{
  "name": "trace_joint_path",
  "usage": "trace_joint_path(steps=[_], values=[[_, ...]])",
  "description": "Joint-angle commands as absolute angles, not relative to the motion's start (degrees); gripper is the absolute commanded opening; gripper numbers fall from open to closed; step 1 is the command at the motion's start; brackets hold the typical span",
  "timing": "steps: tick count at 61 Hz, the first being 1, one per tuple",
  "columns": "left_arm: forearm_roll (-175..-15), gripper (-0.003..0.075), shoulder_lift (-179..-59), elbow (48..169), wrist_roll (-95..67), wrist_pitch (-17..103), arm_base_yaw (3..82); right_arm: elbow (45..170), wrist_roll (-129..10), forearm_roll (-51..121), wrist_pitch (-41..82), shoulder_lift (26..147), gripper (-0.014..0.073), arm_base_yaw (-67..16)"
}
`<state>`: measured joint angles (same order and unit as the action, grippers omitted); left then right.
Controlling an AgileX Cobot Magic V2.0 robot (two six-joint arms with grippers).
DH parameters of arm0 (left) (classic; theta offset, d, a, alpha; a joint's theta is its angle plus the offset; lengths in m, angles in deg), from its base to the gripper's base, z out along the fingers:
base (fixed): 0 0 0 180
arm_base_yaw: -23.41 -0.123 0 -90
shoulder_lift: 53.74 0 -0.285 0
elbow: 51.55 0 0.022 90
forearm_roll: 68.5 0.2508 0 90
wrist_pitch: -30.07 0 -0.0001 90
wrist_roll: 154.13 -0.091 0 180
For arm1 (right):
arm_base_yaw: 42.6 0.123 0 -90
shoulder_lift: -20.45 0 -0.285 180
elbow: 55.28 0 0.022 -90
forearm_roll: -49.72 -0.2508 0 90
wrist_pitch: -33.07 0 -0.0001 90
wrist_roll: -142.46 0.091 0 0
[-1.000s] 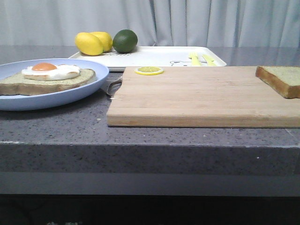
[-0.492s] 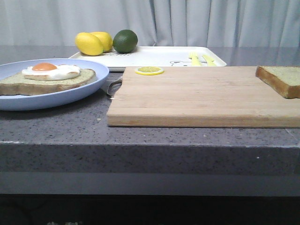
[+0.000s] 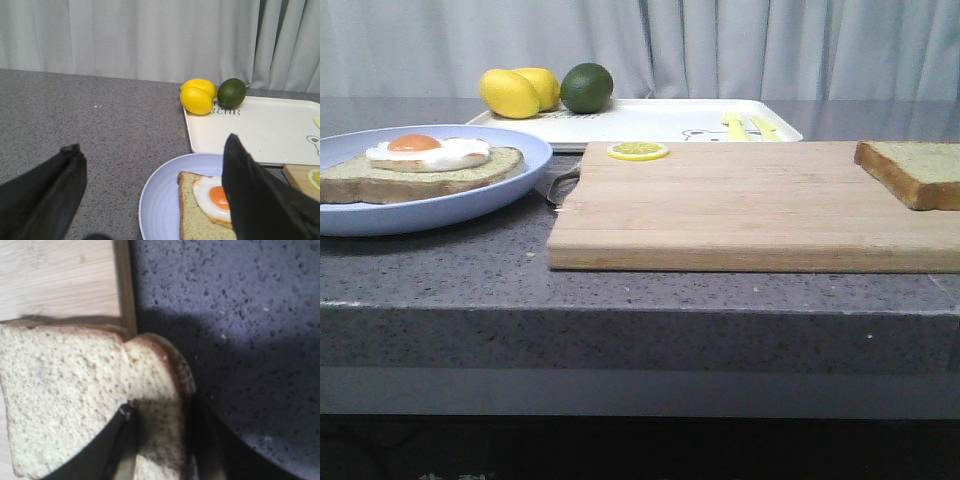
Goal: Place bread and move sandwich to tray
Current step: 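Lower the right gripper onto the plain bread slice on the cutting board and grasp it, then lift the bread slice with the right gripper and carry it over the egg toast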
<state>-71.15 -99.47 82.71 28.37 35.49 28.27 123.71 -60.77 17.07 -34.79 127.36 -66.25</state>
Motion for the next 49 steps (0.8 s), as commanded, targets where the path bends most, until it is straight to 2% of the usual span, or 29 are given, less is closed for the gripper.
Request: trace_joint_path(steps=[1,11,17,27,40,49], values=[[-71.2,0.0542,-99.6,84.8,28.9,30.7,28.7,125.4,-61.8,14.4,-36.7,125.1,0.0187,-66.6],[-71.2,0.0542,-99.6,84.8,28.9,30.7,28.7,125.4,-61.8,14.0,-39.0,125.1,0.0003,-66.6],[-71.2,0.0542,-99.6,84.8,28.9,30.7,28.7,125.5,-61.5,12.8,-40.2,124.8,-0.0073,-66.6],[-71.2,0.0542,-99.6,84.8,28.9,30.7,28.7,126.7,-59.8,11.4,-40.6,121.8,-0.0059,-66.6],[-71.2,0.0542,-99.6,84.8,28.9,30.7,28.7,132.6,-50.4,9.8,-41.9,115.2,-0.0059,-66.6],[-71.2,0.0542,-99.6,84.8,28.9,30.7,28.7,134.6,-49.9,-0.3,-43.7,112.0,-0.0059,-66.4]])
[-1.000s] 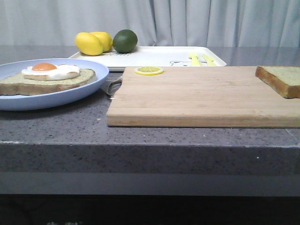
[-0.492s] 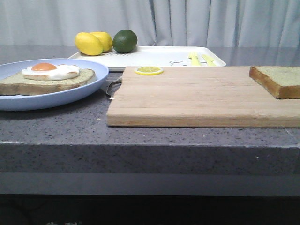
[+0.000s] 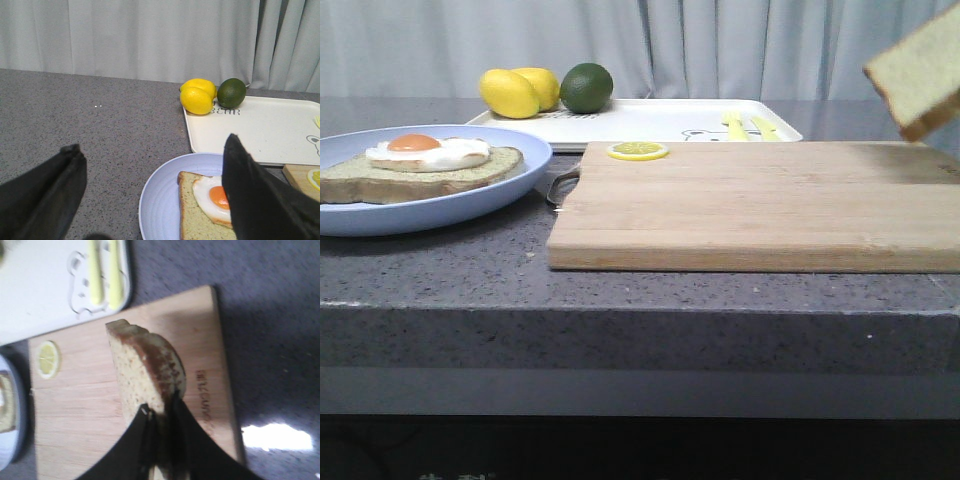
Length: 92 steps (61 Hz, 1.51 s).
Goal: Place bread and move sandwich to tray
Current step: 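Lift the bread slice with the right gripper and carry it over the egg toast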
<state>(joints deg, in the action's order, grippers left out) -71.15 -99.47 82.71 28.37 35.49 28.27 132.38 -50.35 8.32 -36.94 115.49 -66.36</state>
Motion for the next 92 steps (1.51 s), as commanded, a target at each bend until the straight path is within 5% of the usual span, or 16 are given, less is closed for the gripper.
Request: trace_joint_path(steps=[1,12,50,73,92], values=[[-71.2,0.0542,-99.6,84.8,28.9,30.7,28.7,134.6,-49.9,-1.4,-43.7,111.6,-0.0059,-66.2],[-71.2,0.0542,-99.6,84.8,28.9,30.7,28.7,134.5,-49.9,-12.0,-42.9,111.2,-0.0059,-60.4],[-71.2,0.0542,-99.6,84.8,28.9,30.7,28.7,127.0,-50.8,-32.4,-6.1,122.4,-0.0057,-14.8],[-71.2,0.0542,-99.6,84.8,28.9,30.7,28.7,129.6,-51.0,-38.2,9.1,131.5,-0.0057,-9.7],[-71.2,0.0542,-99.6,84.8,28.9,30.7,28.7,129.7,-51.0,-38.3,8.2,134.5,-0.0057,-9.8]])
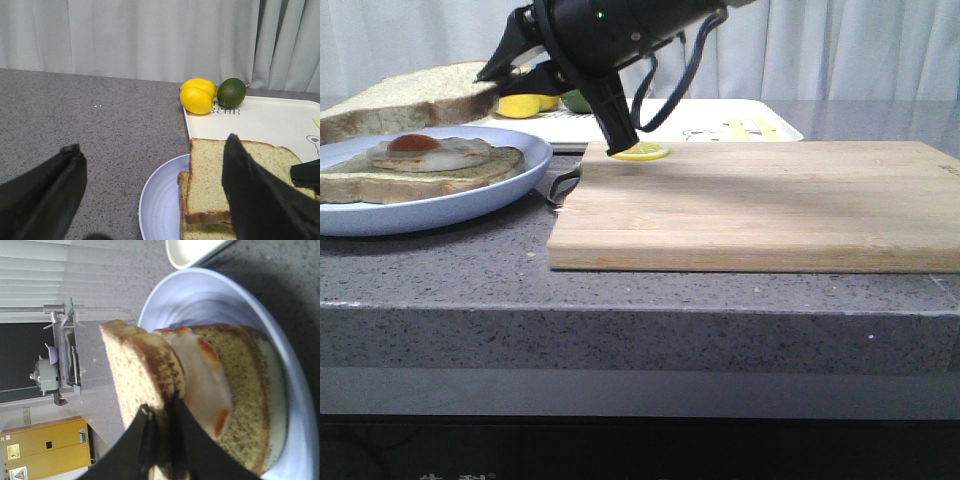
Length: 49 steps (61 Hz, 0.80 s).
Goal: Place bread and move sandwich to tray
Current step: 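Lift the bread slice with the right gripper and carry it over the egg toast, then lower the bread onto the egg and open the right gripper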
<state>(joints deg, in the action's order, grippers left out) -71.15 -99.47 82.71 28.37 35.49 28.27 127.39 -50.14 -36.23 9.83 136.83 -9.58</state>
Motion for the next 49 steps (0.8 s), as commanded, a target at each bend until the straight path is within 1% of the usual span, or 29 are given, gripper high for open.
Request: trace_joint_path(steps=[1,13,18,22,36,46,49], values=[[-71.2,0.0542,-99.6,84.8,28.9,30.7,28.7,129.8,-51.0,-38.4,7.8,134.6,-0.0057,-9.8],[-71.2,0.0542,-99.6,84.8,28.9,30.7,28.7,129.9,-51.0,-38.4,6.1,135.9,-0.0055,-9.8],[-71.2,0.0542,-99.6,84.8,28.9,30.7,28.7,129.9,-51.0,-38.4,6.2,136.0,-0.0039,-9.8],[-71.2,0.0542,-99.6,84.8,28.9,30.7,28.7,129.9,-51.0,-38.4,6.2,136.0,-0.0008,-9.8],[-71.2,0.0542,-99.6,84.8,28.9,30.7,28.7,129.9,-51.0,-38.4,6.2,136.0,0.0146,-10.0],[-71.2,0.0542,-99.6,84.8,28.9,30.7,28.7,129.9,-51.0,-37.6,5.4,136.0,0.0208,-10.8],[-71.2,0.0542,-99.6,84.8,28.9,30.7,28.7,129.9,-51.0,-37.1,4.7,136.0,0.0209,-11.1]])
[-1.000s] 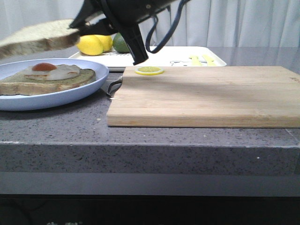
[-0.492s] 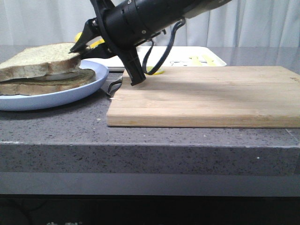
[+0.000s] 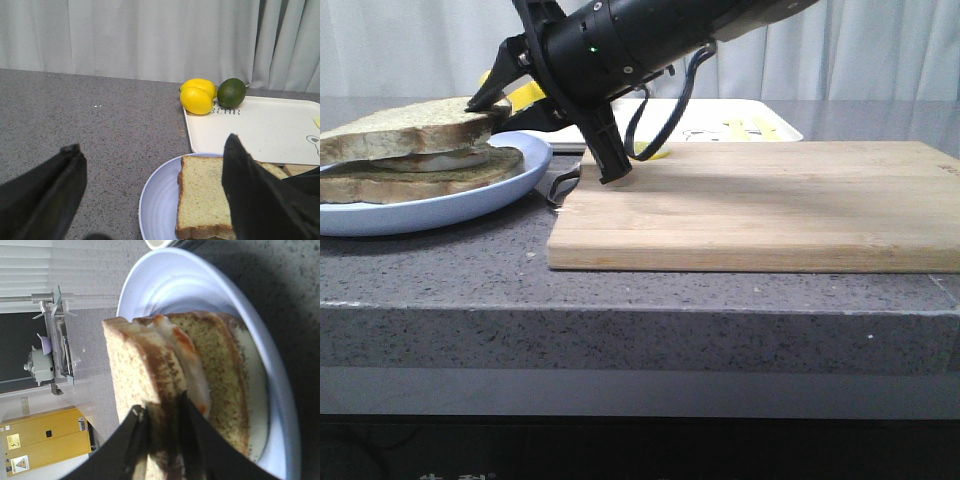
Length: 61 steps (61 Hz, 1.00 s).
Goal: Place bread and move sandwich to tray
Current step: 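Lower the bread onto the egg and open the right gripper, then raise the right gripper away from the sandwich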
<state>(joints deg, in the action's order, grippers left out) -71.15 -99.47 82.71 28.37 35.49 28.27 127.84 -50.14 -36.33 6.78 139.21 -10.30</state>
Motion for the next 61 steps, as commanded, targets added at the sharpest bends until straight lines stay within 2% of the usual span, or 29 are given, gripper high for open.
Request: trace_joint_path(steps=[1,10,24,44,51,58,61], values=[[-71.2,0.0542,-99.6,84.8,28.9,30.7,28.7,129.9,-51.0,-36.9,4.5,136.0,0.0209,-11.2],[-71.2,0.0542,-99.6,84.8,28.9,30.7,28.7,129.9,-51.0,-35.5,2.7,136.0,0.0218,-12.1],[-71.2,0.0542,-99.6,84.8,28.9,30.7,28.7,129.8,-50.9,-33.3,1.5,136.0,0.0362,-13.0],[-71.2,0.0542,-99.6,84.8,28.9,30.7,28.7,129.3,-50.9,-29.8,-3.9,134.5,0.0358,-16.8],[-71.2,0.0542,-99.6,84.8,28.9,30.7,28.7,129.3,-50.9,-25.5,-5.8,132.6,0.0262,-18.4],[-71.2,0.0542,-99.6,84.8,28.9,30.7,28.7,129.3,-50.9,-18.6,-7.7,129.5,0.0062,-20.5],[-71.2,0.0542,-99.6,84.8,28.9,30.7,28.7,129.3,-50.9,-16.3,-8.7,128.4,0.0004,-21.4]])
